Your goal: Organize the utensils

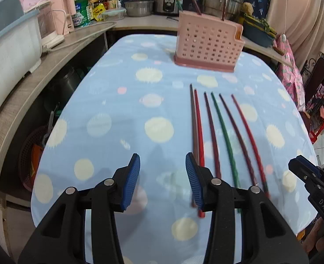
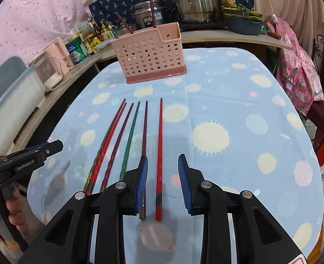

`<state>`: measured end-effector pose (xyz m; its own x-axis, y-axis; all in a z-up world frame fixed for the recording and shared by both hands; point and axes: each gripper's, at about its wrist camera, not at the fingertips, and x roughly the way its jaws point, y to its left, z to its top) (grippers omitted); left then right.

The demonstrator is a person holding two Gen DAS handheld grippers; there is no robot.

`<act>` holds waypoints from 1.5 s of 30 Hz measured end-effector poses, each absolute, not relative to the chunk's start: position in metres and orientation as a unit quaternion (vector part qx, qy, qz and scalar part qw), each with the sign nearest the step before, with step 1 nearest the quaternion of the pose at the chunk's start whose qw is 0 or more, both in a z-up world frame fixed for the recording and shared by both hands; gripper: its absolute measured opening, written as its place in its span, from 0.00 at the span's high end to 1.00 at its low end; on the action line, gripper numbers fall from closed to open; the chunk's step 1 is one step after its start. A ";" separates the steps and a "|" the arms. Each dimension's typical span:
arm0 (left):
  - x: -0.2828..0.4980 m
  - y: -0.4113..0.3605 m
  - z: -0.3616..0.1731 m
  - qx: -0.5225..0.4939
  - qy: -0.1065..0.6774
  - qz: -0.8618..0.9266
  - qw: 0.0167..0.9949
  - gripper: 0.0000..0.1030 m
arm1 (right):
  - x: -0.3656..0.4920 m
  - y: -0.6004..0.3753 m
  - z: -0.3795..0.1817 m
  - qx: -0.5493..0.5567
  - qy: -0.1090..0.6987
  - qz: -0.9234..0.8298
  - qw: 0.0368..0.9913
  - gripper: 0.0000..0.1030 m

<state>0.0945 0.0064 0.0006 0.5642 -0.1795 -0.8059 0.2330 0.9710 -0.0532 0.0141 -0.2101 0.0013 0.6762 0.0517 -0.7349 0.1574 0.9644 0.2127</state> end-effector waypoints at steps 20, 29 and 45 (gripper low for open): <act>0.071 0.018 -0.034 0.032 0.490 -0.115 0.863 0.60 | 0.005 -0.187 -0.051 0.116 0.458 -0.021 0.881 0.85; 0.073 0.008 -0.035 0.038 0.489 -0.127 0.862 0.49 | 0.002 -0.187 -0.054 0.104 0.456 -0.033 0.883 0.93; 0.084 -0.014 -0.049 0.050 0.497 -0.138 0.855 0.49 | 0.000 -0.187 -0.054 0.109 0.457 -0.033 0.882 0.93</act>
